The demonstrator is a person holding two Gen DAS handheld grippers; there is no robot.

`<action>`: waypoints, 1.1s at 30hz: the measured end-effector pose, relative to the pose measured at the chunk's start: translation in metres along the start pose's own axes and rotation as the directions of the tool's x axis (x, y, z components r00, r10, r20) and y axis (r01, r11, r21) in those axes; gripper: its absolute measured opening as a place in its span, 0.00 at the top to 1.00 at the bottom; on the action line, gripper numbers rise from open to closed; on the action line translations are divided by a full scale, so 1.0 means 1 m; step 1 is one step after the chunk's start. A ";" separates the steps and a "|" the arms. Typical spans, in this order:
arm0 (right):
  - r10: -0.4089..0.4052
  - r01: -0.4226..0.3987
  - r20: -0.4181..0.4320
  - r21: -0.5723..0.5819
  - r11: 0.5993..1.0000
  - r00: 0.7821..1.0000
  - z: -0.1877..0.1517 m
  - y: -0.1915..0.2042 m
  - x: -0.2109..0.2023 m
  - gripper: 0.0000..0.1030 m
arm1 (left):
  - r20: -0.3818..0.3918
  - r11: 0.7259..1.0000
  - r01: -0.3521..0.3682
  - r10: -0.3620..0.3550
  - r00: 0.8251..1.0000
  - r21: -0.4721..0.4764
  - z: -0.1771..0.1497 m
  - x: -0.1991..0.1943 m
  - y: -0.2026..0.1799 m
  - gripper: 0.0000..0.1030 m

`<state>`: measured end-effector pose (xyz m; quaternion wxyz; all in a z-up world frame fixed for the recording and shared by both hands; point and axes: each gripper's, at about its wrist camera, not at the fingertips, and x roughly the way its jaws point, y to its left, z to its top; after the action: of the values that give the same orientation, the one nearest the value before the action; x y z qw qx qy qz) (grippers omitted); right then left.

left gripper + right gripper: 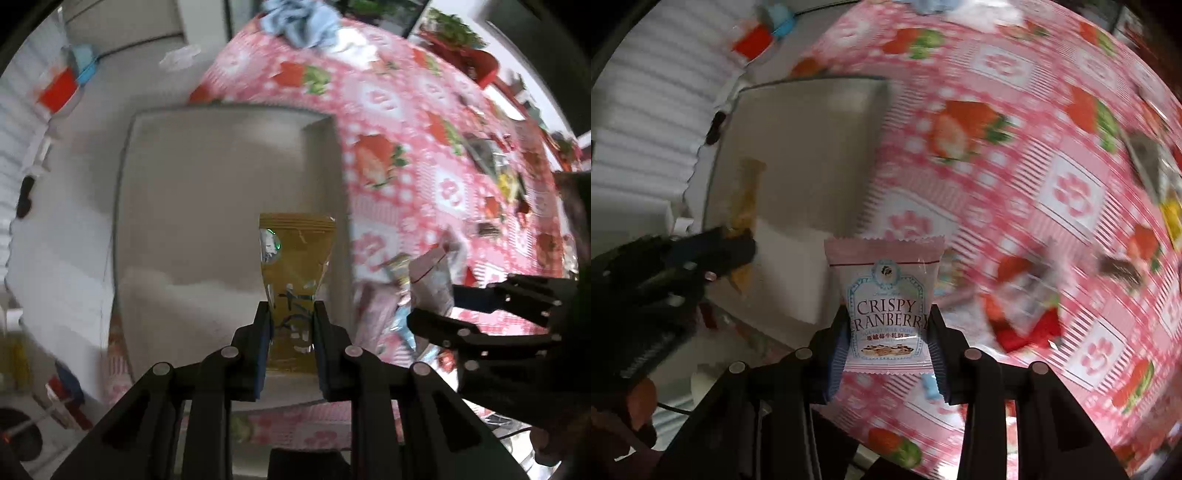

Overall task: Organize snacks
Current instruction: 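Carry both snacks over the white tray and open both tools, then withdraw both tools from the tray back toward the snacks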

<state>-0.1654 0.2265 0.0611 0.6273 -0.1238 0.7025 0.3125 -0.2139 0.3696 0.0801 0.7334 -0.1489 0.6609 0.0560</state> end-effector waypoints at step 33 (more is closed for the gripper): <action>-0.057 0.070 -0.182 0.063 0.996 0.982 0.030 0.017 0.103 0.06 | -0.119 0.995 -0.103 0.100 0.988 -0.017 -0.027 0.065 0.070 0.31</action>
<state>-0.1694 0.2803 -0.0336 0.5749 -0.1521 0.7623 0.2555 -0.2510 0.4212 0.0040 0.6876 -0.1266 0.7090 0.0922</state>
